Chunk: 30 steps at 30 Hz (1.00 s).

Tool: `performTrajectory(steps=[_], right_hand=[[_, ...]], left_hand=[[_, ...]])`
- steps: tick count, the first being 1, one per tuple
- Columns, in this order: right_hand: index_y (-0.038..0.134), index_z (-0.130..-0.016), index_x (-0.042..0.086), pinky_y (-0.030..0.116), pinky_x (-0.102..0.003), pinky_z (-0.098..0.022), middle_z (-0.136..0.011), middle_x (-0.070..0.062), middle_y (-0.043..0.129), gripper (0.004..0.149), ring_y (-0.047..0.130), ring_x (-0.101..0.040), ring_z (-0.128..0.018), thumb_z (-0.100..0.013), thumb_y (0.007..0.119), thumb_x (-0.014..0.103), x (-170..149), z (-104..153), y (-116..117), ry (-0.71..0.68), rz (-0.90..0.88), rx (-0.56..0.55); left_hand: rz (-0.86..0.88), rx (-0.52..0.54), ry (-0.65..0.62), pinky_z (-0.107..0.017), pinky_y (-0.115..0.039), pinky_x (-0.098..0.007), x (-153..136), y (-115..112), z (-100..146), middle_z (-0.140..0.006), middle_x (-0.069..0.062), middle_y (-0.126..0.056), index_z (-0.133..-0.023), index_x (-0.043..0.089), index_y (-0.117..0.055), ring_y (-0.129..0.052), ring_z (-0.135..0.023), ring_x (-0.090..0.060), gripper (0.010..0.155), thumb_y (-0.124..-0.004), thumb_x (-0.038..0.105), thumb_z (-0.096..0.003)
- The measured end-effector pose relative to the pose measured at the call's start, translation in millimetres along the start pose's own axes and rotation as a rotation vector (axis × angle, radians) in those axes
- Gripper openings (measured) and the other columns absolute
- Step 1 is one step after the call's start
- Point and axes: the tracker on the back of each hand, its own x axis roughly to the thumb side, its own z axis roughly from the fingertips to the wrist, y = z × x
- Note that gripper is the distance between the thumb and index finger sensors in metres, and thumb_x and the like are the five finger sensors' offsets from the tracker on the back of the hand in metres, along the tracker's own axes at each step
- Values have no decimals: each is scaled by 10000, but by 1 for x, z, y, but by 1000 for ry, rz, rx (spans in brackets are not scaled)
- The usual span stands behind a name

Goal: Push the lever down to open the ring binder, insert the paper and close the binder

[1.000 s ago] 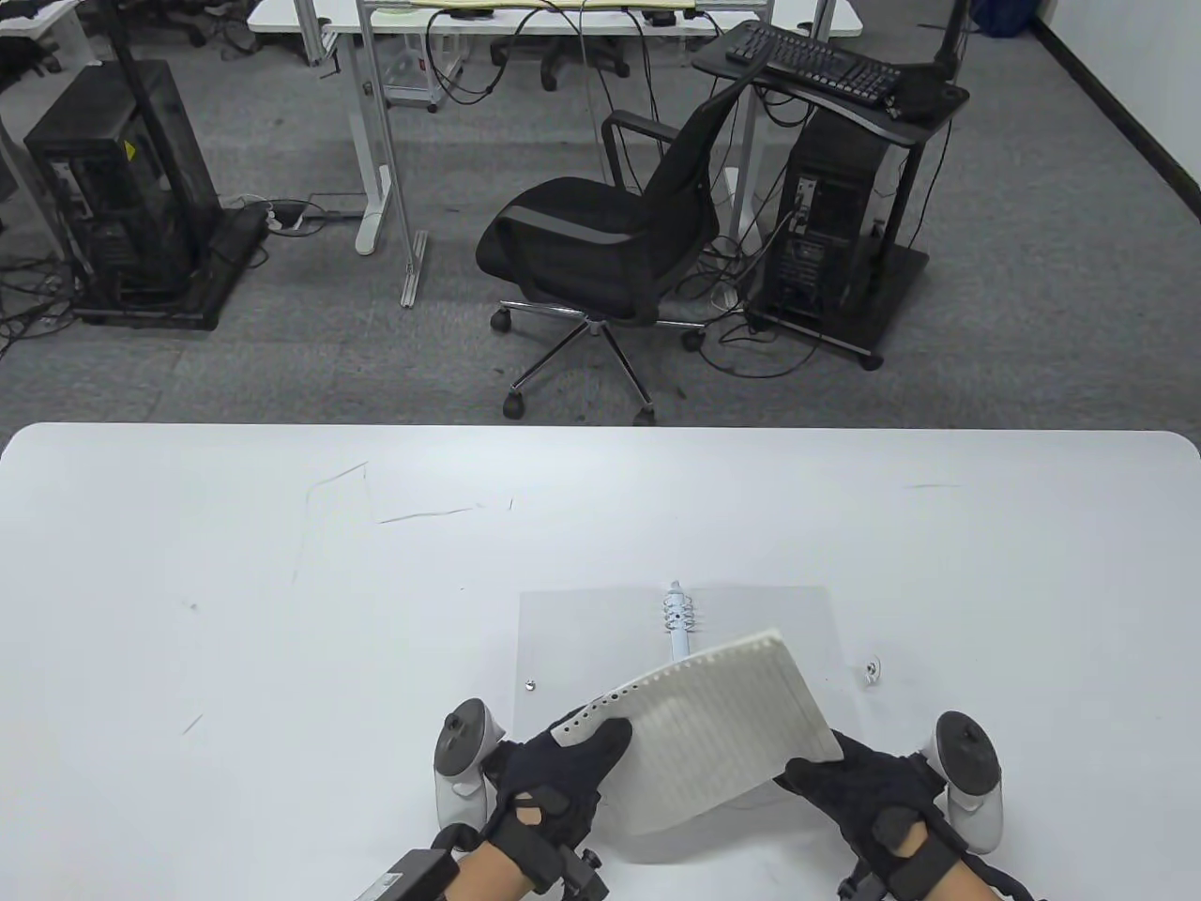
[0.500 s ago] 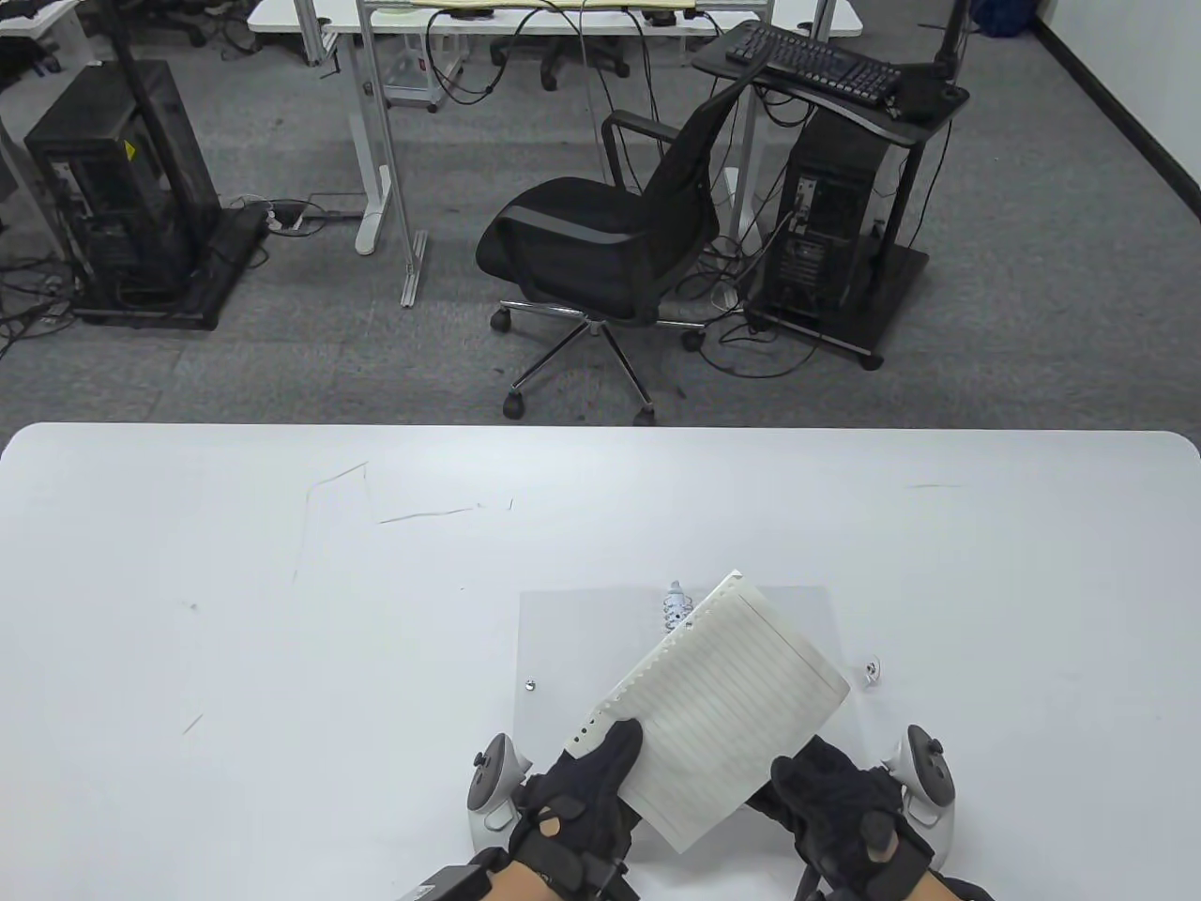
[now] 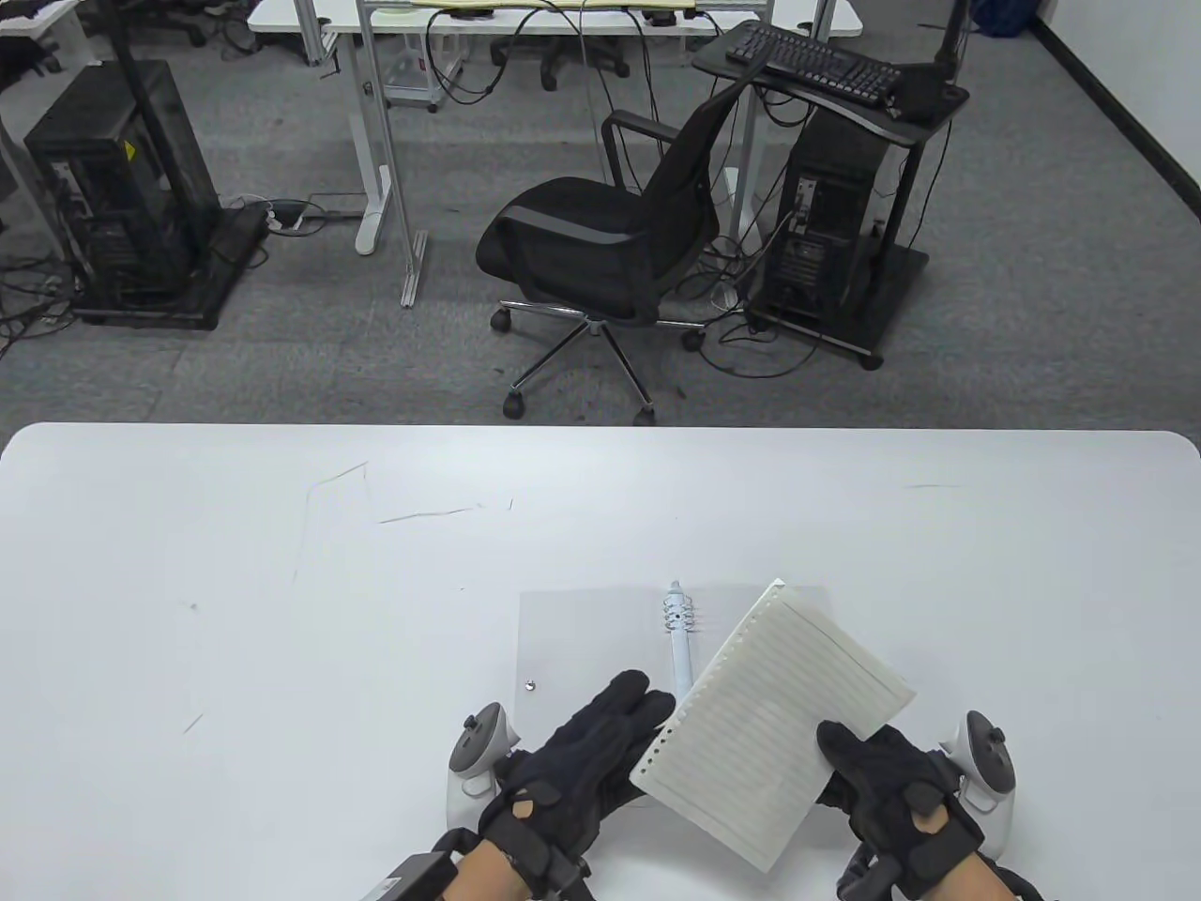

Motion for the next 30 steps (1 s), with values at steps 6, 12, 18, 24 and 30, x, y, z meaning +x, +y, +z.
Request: performTrajectory(steps=[6, 12, 18, 24, 30], right_hand=[[777, -953, 240, 888, -446, -464, -864, -17, 1005, 459, 1087, -269, -632, -510, 808, 357, -4, -3, 20, 74, 139, 194], [779, -953, 229, 889, -449, -459, -859, -25, 1009, 462, 1090, -273, -625, -510, 812, 357, -15, -6, 39, 135, 207, 304], [777, -954, 220, 887, -450, -462, -862, -23, 1007, 466, 1088, -273, -630, -510, 812, 359, -18, -6, 42, 154, 257, 311], [694, -1011, 250, 822, -559, -525, -998, -20, 879, 509, 892, -385, -853, -530, 773, 399, -20, -4, 43, 149, 213, 249], [756, -965, 225, 937, -444, -387, -882, -23, 975, 482, 1065, -332, -623, -522, 776, 415, -14, -2, 49, 69, 240, 2]], left_hand=[[4, -78, 35, -770, -381, -654, -2, -3, -1, -1253, 71, -290, -1096, 399, -270, -283, -1171, -397, 917, -823, 720, -439], [-36, -352, 81, -758, -255, -690, -13, -27, -10, -1252, 89, -188, -1080, 400, -178, -107, -1159, -366, 971, -849, 677, -434], [-68, -367, 74, -766, -334, -665, -19, -38, -13, -1239, 101, -386, -1081, 421, -390, -268, -1168, -325, 626, -719, 471, -550], [-22, -263, 16, -765, -409, -626, -23, -44, -11, -1210, 88, -504, -1059, 424, -498, -413, -1157, -286, 533, -654, 433, -549], [27, -184, -12, -759, -394, -583, -25, -46, -10, -1201, 70, -510, -1055, 432, -491, -441, -1150, -273, 531, -638, 426, -545]])
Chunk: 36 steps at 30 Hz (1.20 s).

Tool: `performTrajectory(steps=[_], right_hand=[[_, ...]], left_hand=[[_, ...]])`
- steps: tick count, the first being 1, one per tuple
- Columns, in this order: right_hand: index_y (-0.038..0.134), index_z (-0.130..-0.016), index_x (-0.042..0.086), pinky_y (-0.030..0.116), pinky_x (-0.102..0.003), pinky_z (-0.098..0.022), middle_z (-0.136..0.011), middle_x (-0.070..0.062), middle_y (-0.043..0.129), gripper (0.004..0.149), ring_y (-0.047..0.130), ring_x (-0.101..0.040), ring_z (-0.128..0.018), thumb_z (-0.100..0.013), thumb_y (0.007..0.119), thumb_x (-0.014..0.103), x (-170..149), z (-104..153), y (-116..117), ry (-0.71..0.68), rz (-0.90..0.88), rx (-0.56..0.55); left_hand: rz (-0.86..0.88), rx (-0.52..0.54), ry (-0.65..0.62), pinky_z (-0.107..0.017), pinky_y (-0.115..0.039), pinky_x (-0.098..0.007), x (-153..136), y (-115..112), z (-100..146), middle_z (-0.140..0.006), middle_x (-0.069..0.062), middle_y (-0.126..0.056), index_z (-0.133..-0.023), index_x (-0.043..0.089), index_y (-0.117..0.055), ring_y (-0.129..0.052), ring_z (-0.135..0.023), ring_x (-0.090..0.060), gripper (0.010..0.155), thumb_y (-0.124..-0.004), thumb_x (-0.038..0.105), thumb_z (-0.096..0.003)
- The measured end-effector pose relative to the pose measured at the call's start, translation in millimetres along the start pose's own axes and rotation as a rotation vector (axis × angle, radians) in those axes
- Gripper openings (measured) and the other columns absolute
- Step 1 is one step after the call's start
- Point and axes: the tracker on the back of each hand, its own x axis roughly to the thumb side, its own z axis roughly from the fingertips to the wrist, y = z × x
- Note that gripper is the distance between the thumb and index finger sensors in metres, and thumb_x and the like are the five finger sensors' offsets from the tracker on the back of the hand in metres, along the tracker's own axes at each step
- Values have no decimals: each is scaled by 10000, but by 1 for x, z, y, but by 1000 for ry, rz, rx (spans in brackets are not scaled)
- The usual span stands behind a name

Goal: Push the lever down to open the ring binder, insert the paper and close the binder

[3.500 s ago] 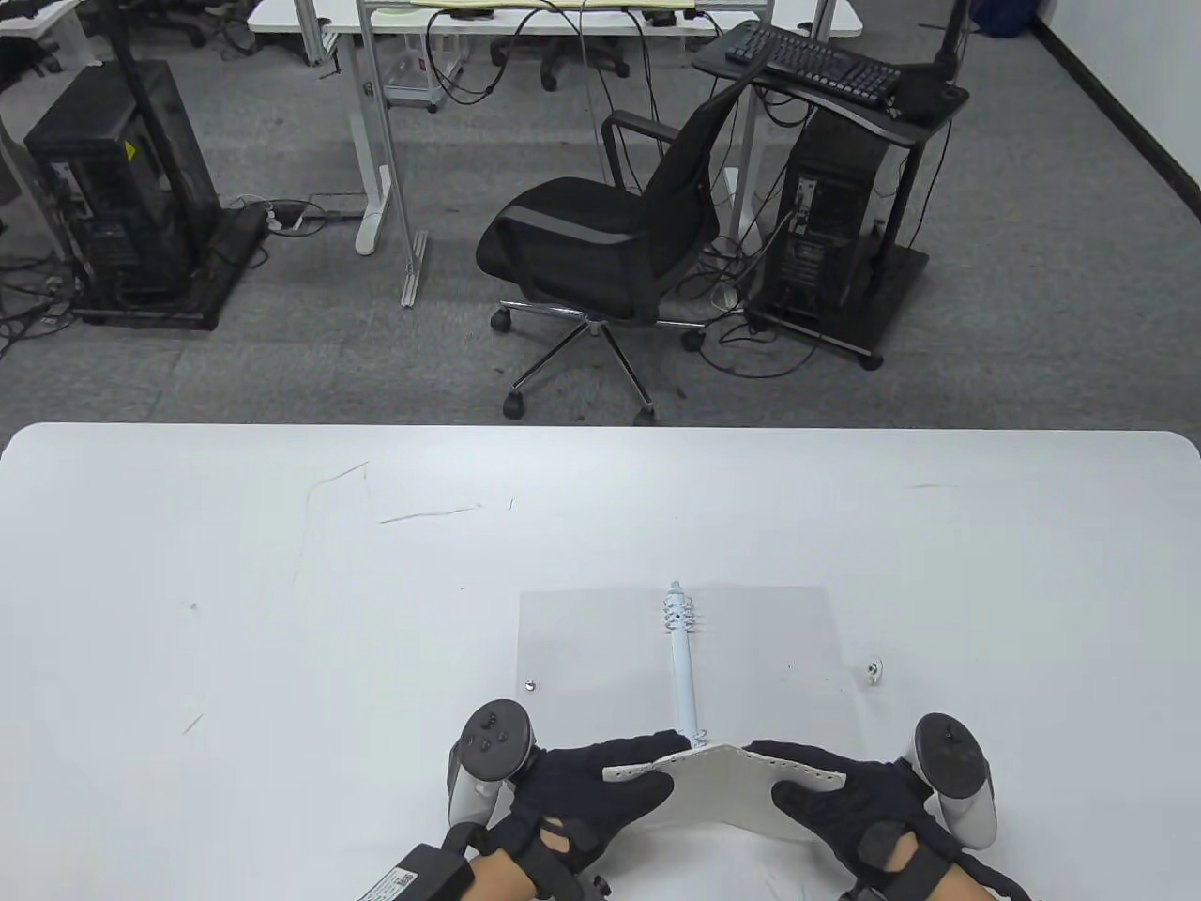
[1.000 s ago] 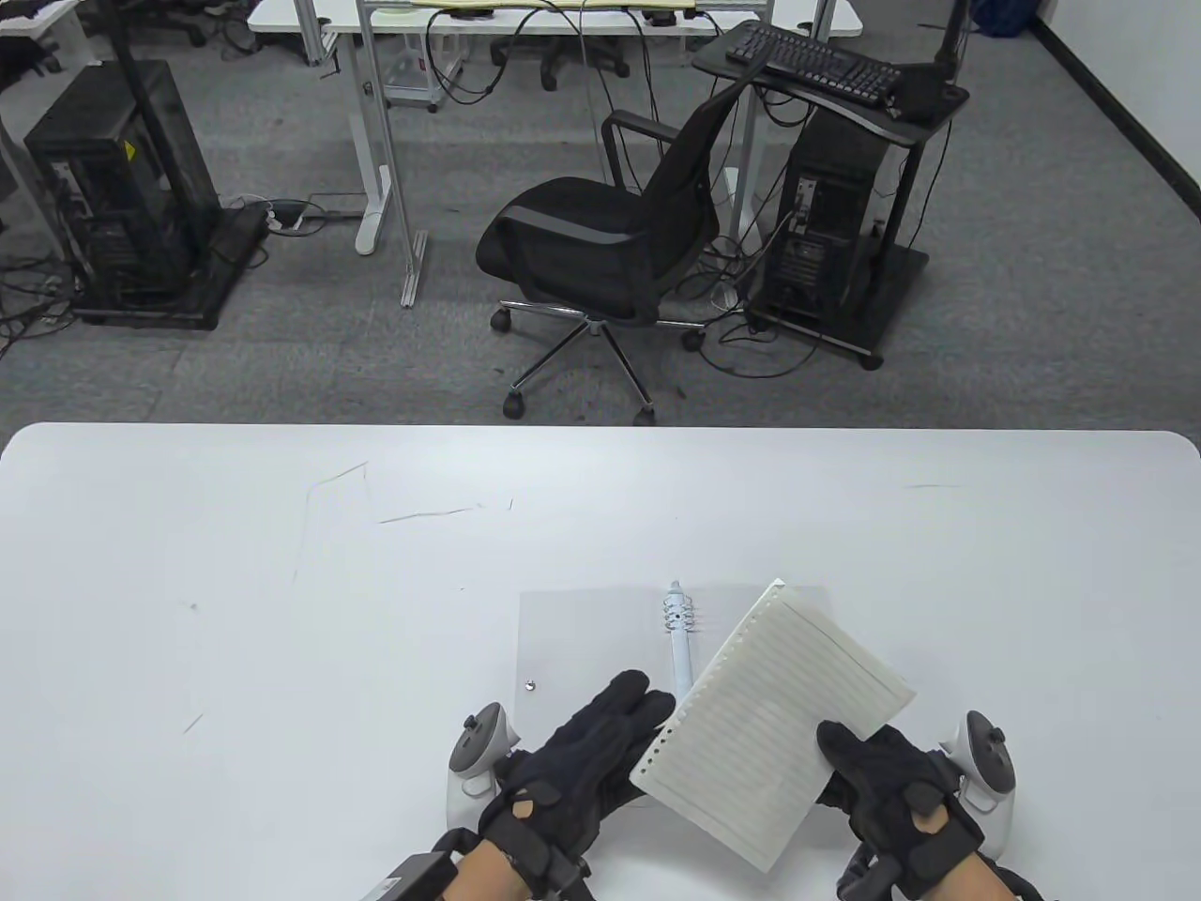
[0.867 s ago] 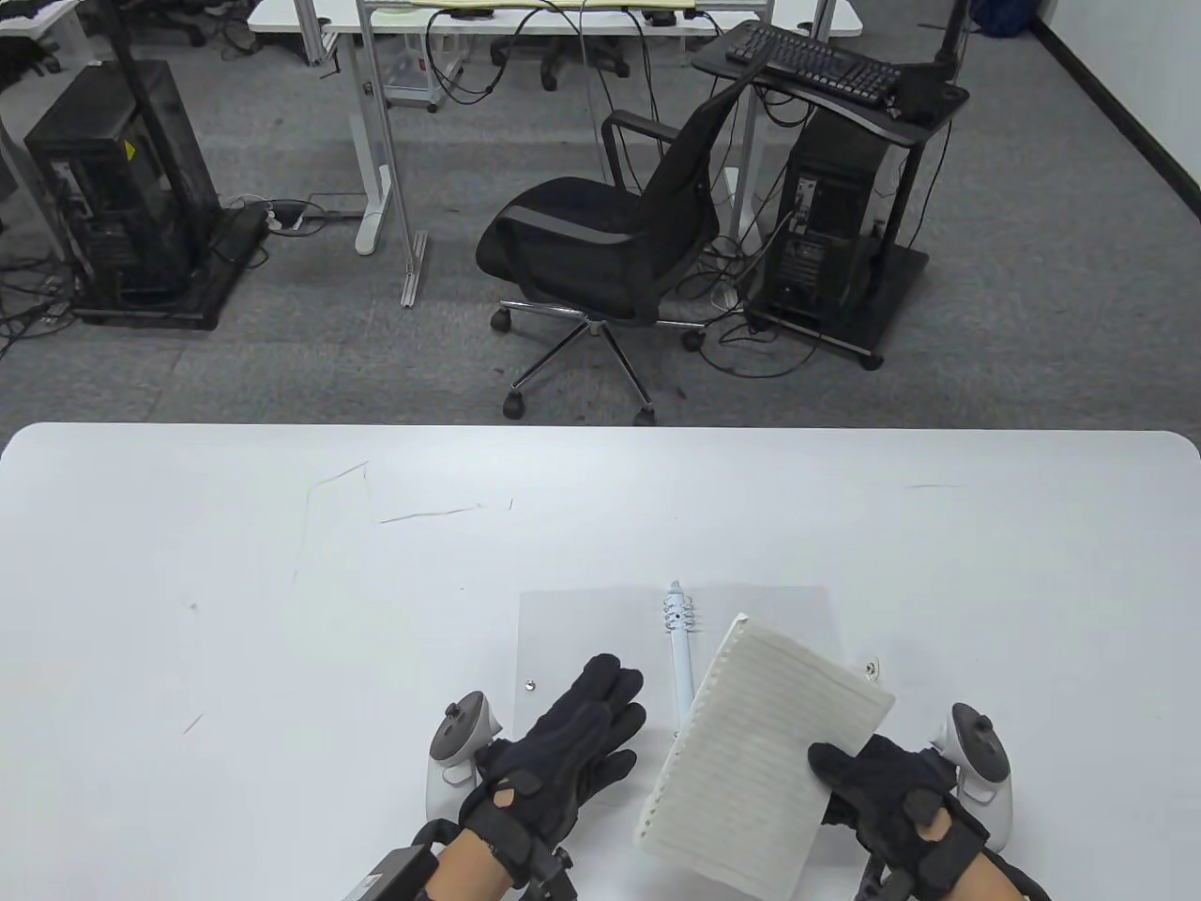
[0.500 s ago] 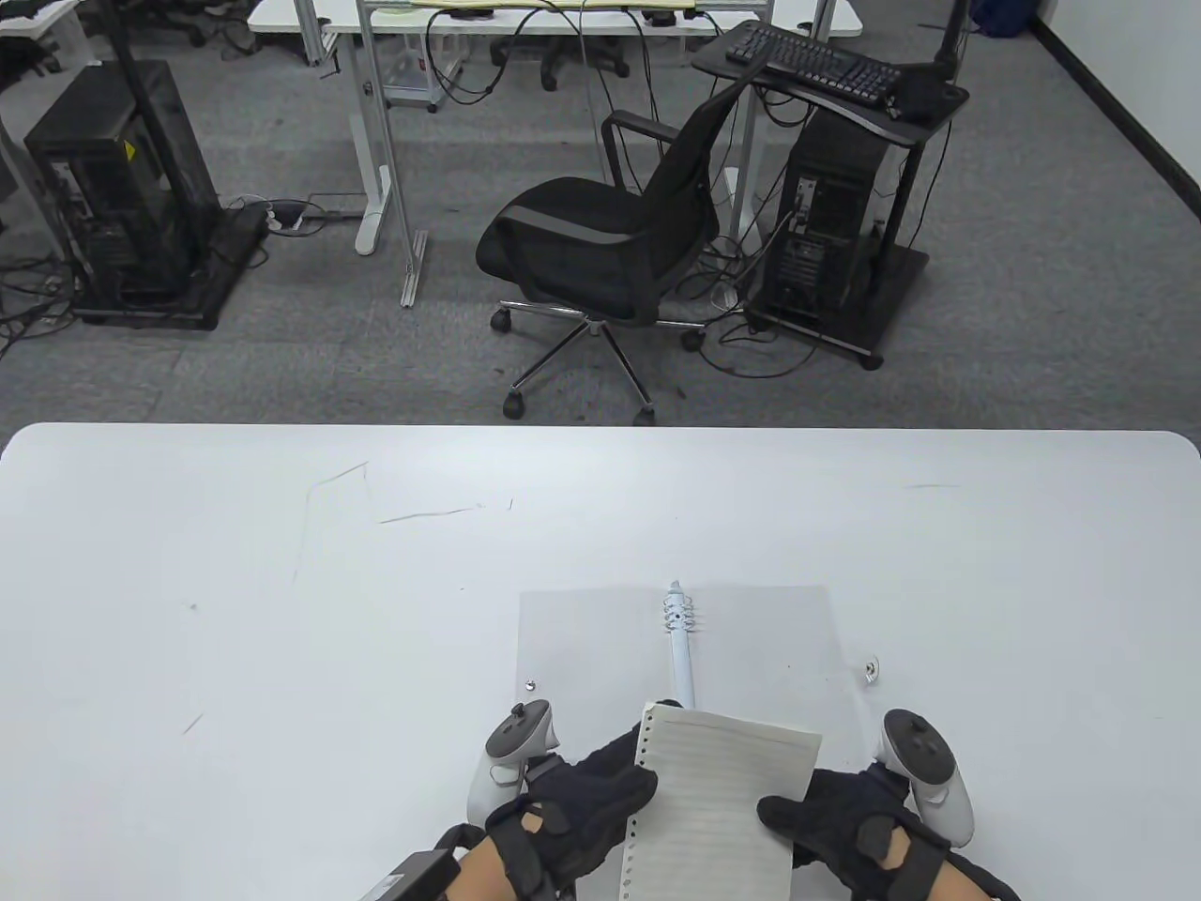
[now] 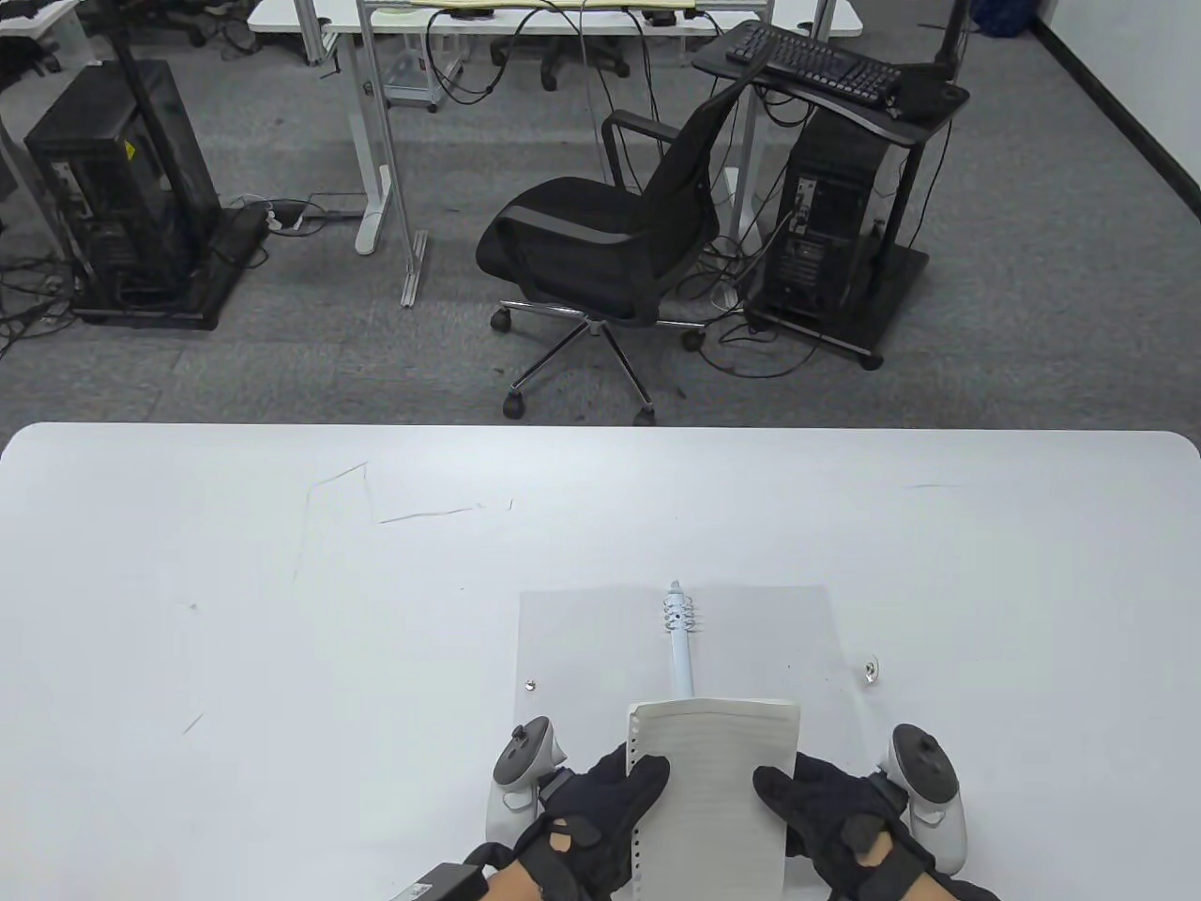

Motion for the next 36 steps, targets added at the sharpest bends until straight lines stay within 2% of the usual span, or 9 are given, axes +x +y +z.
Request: performTrajectory(steps=[2, 5, 11, 15, 16, 19, 24, 30, 36], right_hand=[[787, -941, 210, 973, -394, -310, -832, -22, 1011, 466, 1125, -287, -510, -513, 785, 395, 8, 0, -2, -4, 106, -79], [822, -915, 193, 989, -365, -240, -767, -24, 1050, 460, 1157, -265, -412, -492, 804, 373, 19, -2, -5, 25, 170, -92], [853, -890, 178, 992, -342, -192, -709, -28, 1074, 451, 1168, -236, -339, -478, 816, 357, 45, -13, -27, 145, 281, -198], [859, -886, 172, 993, -332, -176, -696, -31, 1080, 450, 1171, -225, -312, -476, 820, 353, 67, -29, -54, 254, 386, -276], [860, -885, 174, 993, -329, -176, -696, -31, 1080, 449, 1171, -222, -312, -476, 819, 355, 73, -38, -62, 293, 435, -290], [862, -883, 171, 993, -327, -173, -690, -28, 1082, 449, 1171, -215, -309, -476, 820, 355, 79, -57, -71, 367, 477, -312], [866, -880, 165, 994, -328, -173, -685, -32, 1085, 449, 1174, -217, -306, -476, 822, 355, 78, -95, -73, 474, 513, -340], [864, -881, 164, 995, -330, -177, -685, -32, 1087, 450, 1174, -219, -310, -476, 821, 356, 72, -121, -77, 551, 593, -357], [864, -882, 159, 995, -331, -177, -686, -34, 1088, 450, 1175, -219, -309, -479, 822, 356, 67, -128, -81, 605, 630, -361]], left_hand=[[-21, 65, 28, -755, -384, -567, 0, 2, 2, -1200, 60, -499, -1062, 426, -456, -445, -1145, -280, 547, -639, 419, -547], [-114, 162, 67, -749, -369, -556, 4, 8, 6, -1199, 25, -474, -1075, 378, -398, -441, -1138, -297, 589, -655, 396, -546], [-192, 302, 56, -743, -373, -534, 27, 23, 19, -1187, -11, -476, -1076, 341, -392, -462, -1120, -317, 596, -659, 376, -545], [-761, 394, 271, -748, -282, -539, 50, 45, 24, -1204, -1, -378, -1075, 364, -386, -310, -1124, -318, 611, -674, 392, -537], [-979, 417, 361, -744, -250, -539, 52, 51, 24, -1209, 18, -313, -1076, 377, -346, -240, -1121, -306, 635, -671, 416, -532], [-1211, 399, 546, -716, -120, -531, 45, 60, 18, -1182, 103, -100, -1058, 426, -233, -6, -1075, -257, 684, -656, 483, -524], [-1250, 320, 757, -682, -14, -513, 24, 71, 12, -1101, 189, 79, -1017, 461, -115, 169, -995, -206, 771, -669, 589, -496], [-1272, 309, 814, -676, 0, -505, 17, 74, 10, -1094, 168, 95, -1018, 443, -108, 181, -986, -206, 788, -671, 601, -491], [-1288, 307, 830, -676, 4, -507, 16, 73, 9, -1086, 171, 108, -1018, 447, -109, 188, -986, -211, 793, -674, 612, -487]])
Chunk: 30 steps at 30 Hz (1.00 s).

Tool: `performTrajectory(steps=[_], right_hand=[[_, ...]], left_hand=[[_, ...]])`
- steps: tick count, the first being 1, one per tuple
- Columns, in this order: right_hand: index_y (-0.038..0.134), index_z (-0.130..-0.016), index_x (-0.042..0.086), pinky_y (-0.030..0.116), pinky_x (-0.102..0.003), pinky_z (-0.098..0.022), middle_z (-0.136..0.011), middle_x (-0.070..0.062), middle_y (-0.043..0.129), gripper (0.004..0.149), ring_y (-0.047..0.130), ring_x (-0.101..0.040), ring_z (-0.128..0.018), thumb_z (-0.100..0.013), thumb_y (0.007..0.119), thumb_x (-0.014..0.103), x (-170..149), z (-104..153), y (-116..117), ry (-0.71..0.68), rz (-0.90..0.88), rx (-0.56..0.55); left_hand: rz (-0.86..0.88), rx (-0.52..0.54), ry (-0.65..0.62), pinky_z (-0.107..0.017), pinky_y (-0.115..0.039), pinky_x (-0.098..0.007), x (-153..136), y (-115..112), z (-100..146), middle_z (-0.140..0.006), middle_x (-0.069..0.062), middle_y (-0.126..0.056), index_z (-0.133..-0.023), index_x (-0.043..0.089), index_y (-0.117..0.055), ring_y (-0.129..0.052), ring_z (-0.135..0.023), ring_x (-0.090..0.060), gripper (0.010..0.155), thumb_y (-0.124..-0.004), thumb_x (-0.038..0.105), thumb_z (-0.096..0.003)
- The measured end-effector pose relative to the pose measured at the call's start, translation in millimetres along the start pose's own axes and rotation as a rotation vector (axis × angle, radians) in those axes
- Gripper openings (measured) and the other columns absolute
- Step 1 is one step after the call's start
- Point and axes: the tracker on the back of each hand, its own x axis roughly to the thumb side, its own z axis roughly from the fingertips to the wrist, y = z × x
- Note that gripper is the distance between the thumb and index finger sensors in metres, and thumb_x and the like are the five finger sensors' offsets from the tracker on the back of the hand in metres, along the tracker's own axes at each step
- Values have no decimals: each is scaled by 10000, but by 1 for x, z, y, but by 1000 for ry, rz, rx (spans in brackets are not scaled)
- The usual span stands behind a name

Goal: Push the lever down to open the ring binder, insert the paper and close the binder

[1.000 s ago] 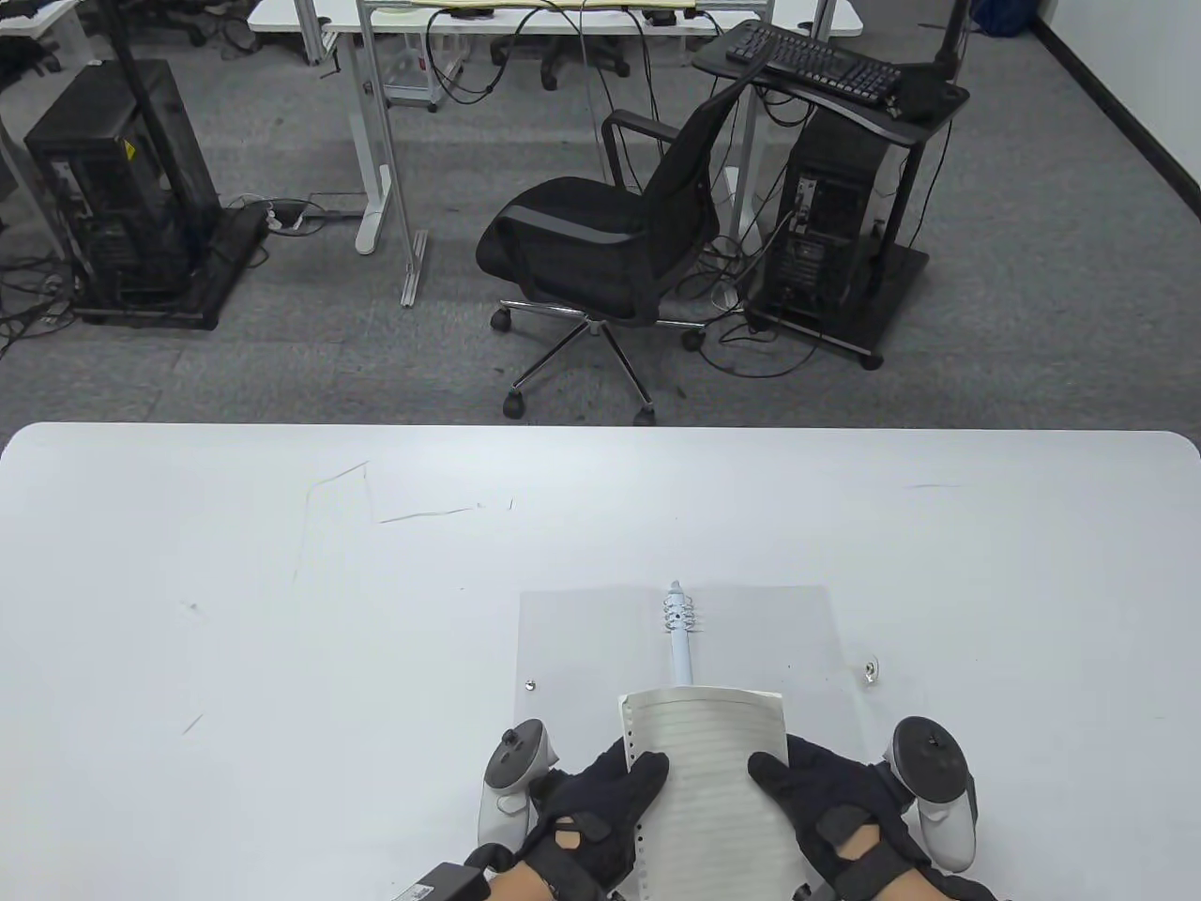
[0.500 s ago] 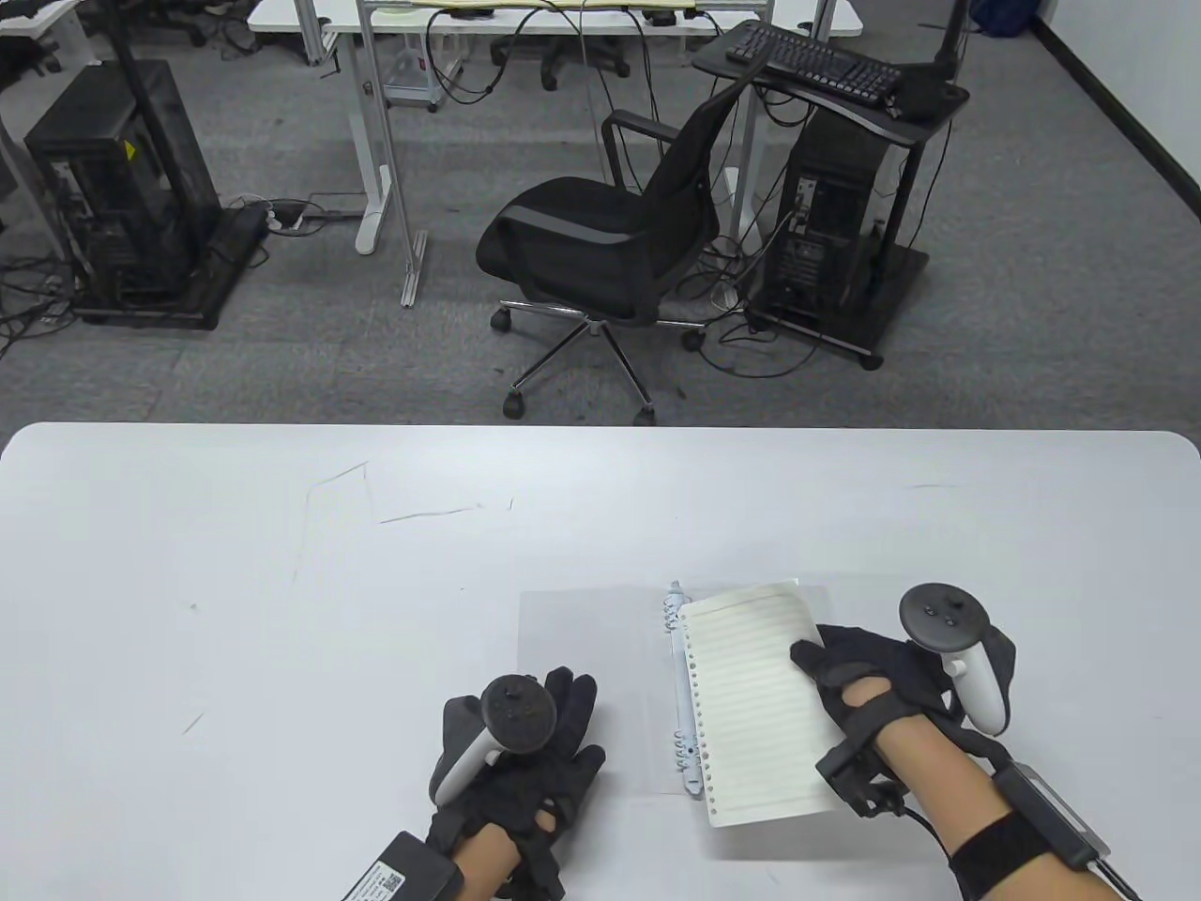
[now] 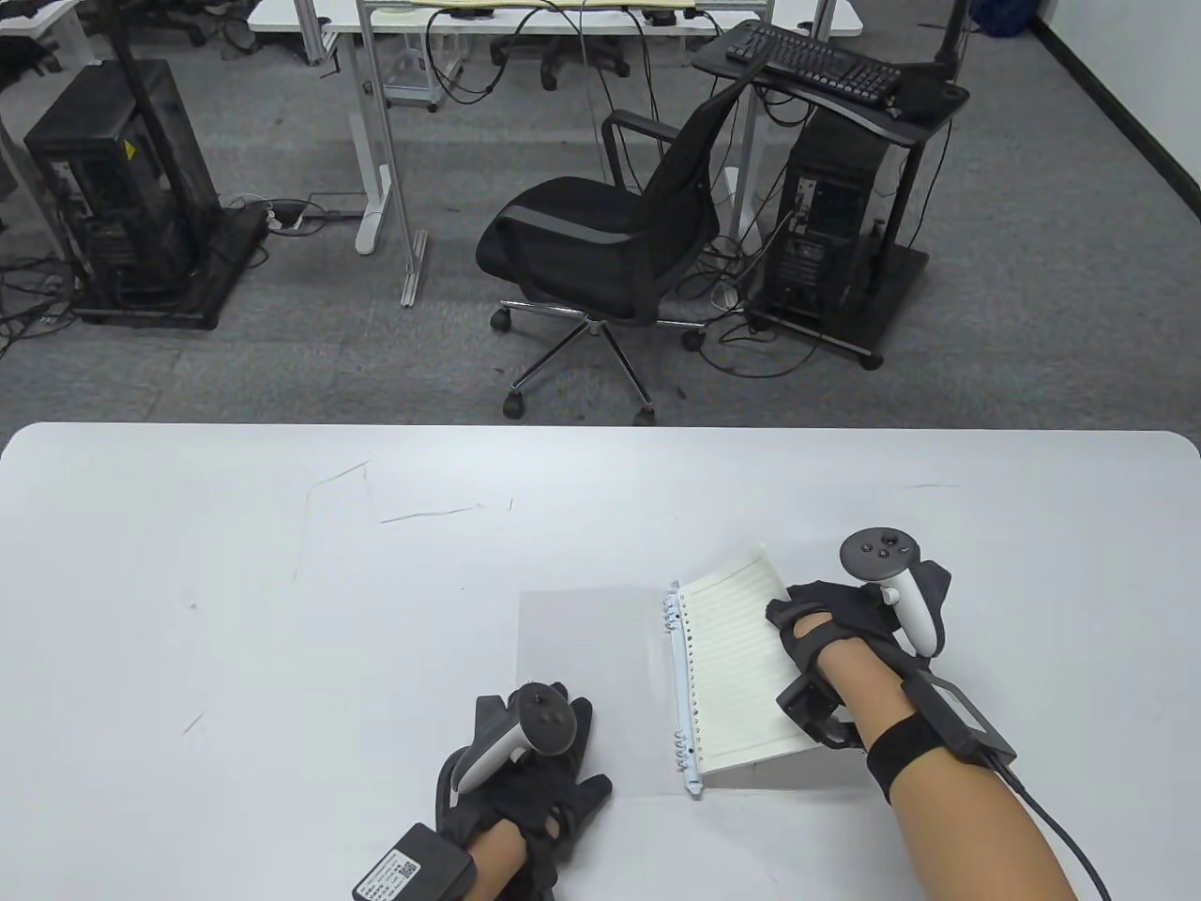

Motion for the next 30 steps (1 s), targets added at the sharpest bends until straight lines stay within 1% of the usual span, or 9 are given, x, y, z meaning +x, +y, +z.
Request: performTrajectory(steps=[14, 21, 24, 30], right_hand=[[863, -882, 152, 996, -335, -179, -688, -38, 1088, 450, 1177, -222, -313, -483, 824, 358, 6, 0, -3, 22, 44, -26], [856, -888, 157, 993, -351, -205, -696, -34, 1086, 455, 1172, -239, -346, -486, 821, 367, 7, -1, -3, 17, 83, -29], [866, -877, 158, 992, -361, -211, -688, -31, 1092, 457, 1170, -250, -358, -476, 826, 372, 5, -2, -3, 18, 73, -45], [857, -883, 156, 987, -377, -228, -698, -38, 1086, 460, 1164, -262, -382, -481, 822, 378, 1, -4, 1, 21, 56, -26]], left_hand=[[-2, -8, 4, -673, 12, -506, 0, 0, -1, -1080, 174, 118, -1015, 449, -104, 196, -983, -211, 792, -669, 611, -485], [-4, -9, 4, -673, 12, -506, 0, 0, -1, -1079, 175, 119, -1015, 450, -102, 198, -982, -210, 793, -668, 614, -485], [-5, -10, 4, -673, 11, -506, 0, 0, -1, -1078, 175, 119, -1014, 451, -103, 197, -982, -210, 793, -670, 616, -484], [-6, -11, 5, -672, 12, -506, 0, 0, -1, -1078, 176, 120, -1013, 451, -101, 199, -982, -211, 797, -671, 619, -483]])
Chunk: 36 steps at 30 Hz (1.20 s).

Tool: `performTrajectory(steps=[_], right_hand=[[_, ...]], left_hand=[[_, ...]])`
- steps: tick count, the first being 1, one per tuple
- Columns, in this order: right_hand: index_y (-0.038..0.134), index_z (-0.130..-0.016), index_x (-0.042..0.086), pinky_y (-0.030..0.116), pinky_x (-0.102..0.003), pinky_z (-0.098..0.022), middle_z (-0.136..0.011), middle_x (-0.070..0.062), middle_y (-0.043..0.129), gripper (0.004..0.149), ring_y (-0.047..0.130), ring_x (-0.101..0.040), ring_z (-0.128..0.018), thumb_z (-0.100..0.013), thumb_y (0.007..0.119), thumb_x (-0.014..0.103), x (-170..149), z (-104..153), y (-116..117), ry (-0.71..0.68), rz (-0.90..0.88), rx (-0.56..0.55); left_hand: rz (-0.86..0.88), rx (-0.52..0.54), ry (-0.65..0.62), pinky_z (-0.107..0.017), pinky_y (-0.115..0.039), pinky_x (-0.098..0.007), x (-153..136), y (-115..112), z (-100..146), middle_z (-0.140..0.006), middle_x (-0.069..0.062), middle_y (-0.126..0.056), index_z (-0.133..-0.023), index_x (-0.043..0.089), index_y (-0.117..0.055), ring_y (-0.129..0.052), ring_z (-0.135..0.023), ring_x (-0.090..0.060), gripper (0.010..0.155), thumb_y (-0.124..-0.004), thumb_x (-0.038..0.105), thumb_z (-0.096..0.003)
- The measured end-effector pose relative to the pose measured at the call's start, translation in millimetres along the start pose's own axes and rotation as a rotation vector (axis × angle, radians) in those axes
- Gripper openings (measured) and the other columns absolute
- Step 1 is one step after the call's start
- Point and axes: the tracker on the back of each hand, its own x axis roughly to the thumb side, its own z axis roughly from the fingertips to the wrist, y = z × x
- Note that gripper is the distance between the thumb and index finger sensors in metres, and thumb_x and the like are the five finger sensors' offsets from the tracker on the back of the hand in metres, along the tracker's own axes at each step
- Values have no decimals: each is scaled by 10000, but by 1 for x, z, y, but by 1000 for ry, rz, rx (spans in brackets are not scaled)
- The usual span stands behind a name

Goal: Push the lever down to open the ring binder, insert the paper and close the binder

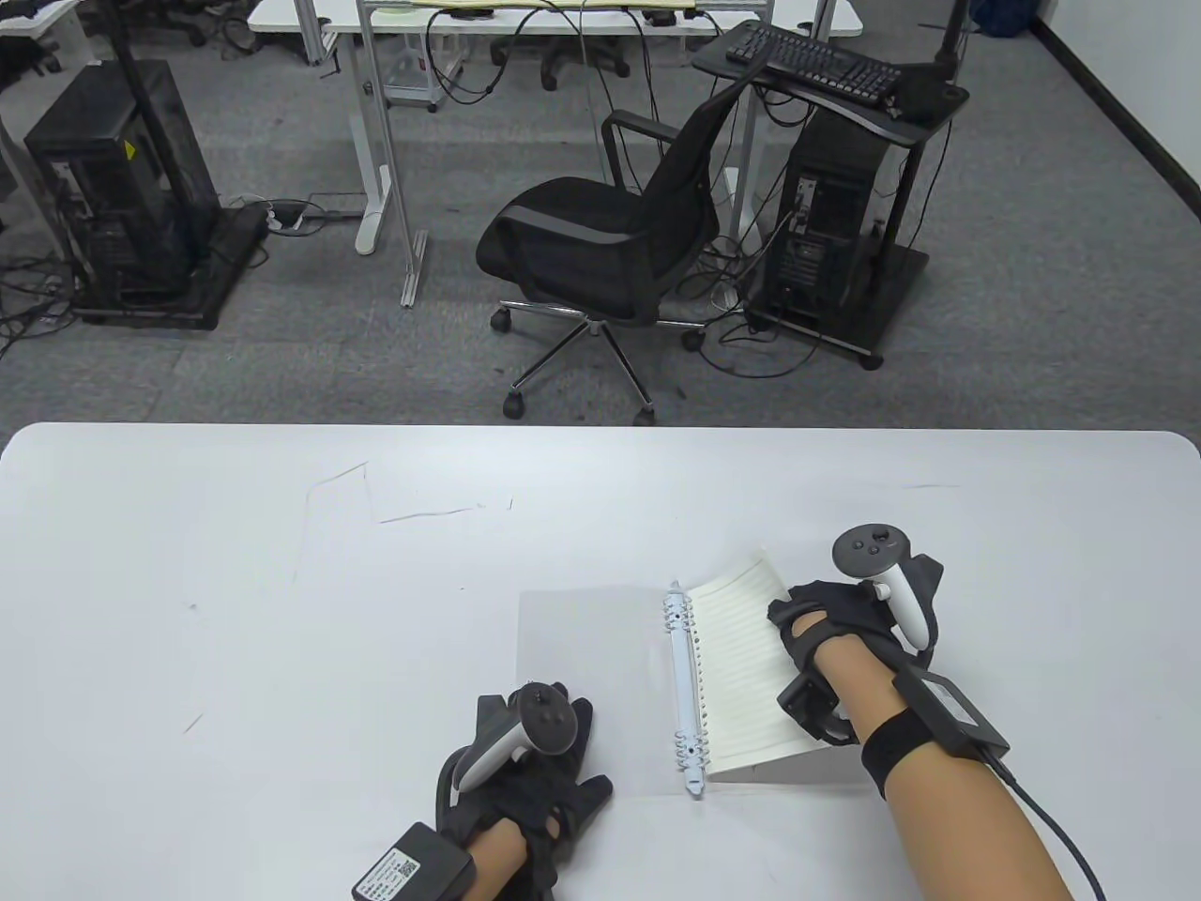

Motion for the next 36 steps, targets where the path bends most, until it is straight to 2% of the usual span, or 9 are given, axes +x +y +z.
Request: performTrajectory(steps=[13, 15, 17, 19, 23, 27, 31, 34, 36], right_hand=[[836, -898, 148, 984, -378, -242, -714, -43, 1076, 483, 1158, -266, -398, -485, 816, 398, -20, -7, 11, 38, -90, 32], [676, -997, 115, 948, -426, -341, -851, -92, 968, 651, 1098, -320, -536, -466, 831, 459, -25, -5, 12, 34, -121, 60], [447, -1071, 90, 840, -513, -482, -1037, -177, 709, 862, 882, -433, -795, -431, 852, 501, -24, -1, 7, 9, -145, 52], [307, -1085, 86, 714, -581, -577, -1110, -204, 517, 930, 661, -496, -920, -446, 813, 532, -22, 5, -4, -35, -152, 12], [368, -1095, 124, 621, -629, -627, -1140, -201, 445, 811, 530, -518, -972, -488, 736, 517, -15, 27, -26, -230, -75, -107], [570, -1072, 172, 590, -653, -640, -1133, -142, 604, 627, 570, -486, -992, -511, 712, 415, -26, 51, -15, -511, 134, -95], [583, -1080, 238, 403, -710, -675, -1181, -53, 573, 601, 392, -358, -1082, -516, 699, 408, -66, 54, 18, -432, 449, -192], [533, -1092, 237, 330, -706, -666, -1201, -55, 481, 630, 299, -335, -1076, -512, 698, 418, -90, 41, 24, -345, 502, -251], [501, -1099, 233, 297, -700, -665, -1211, -67, 398, 642, 242, -341, -1068, -516, 693, 420, -102, 32, 25, -291, 471, -170]], left_hand=[[-1, -1, 1, -672, 13, -506, 0, 0, 0, -1078, 176, 121, -1012, 453, -100, 198, -982, -211, 798, -672, 621, -482], [-1, -1, 0, -672, 13, -505, 0, 0, 0, -1078, 177, 120, -1012, 453, -99, 197, -982, -211, 799, -672, 622, -482], [-1, 0, 0, -672, 13, -506, 0, 0, 0, -1079, 176, 120, -1013, 452, -100, 198, -982, -211, 800, -673, 622, -481], [-3, -1, 0, -673, 12, -505, 0, 0, 0, -1078, 177, 120, -1012, 455, -99, 198, -982, -211, 800, -672, 624, -480], [-4, -1, 0, -672, 13, -505, 0, 0, 0, -1078, 177, 122, -1012, 454, -99, 198, -982, -211, 800, -672, 626, -481], [-5, -2, 0, -672, 13, -505, 0, 0, 0, -1077, 177, 123, -1011, 455, -98, 199, -982, -210, 800, -671, 626, -480], [-10, 0, 1, -672, 12, -506, 0, -1, 0, -1077, 176, 123, -1011, 455, -96, 198, -982, -211, 800, -669, 629, -479], [-14, 0, 1, -673, 12, -506, 0, 0, 0, -1077, 176, 124, -1010, 457, -94, 200, -982, -213, 800, -666, 632, -479], [-14, 1, 0, -673, 11, -505, 0, 0, -1, -1078, 177, 124, -1011, 457, -93, 197, -983, -211, 801, -666, 632, -479]])
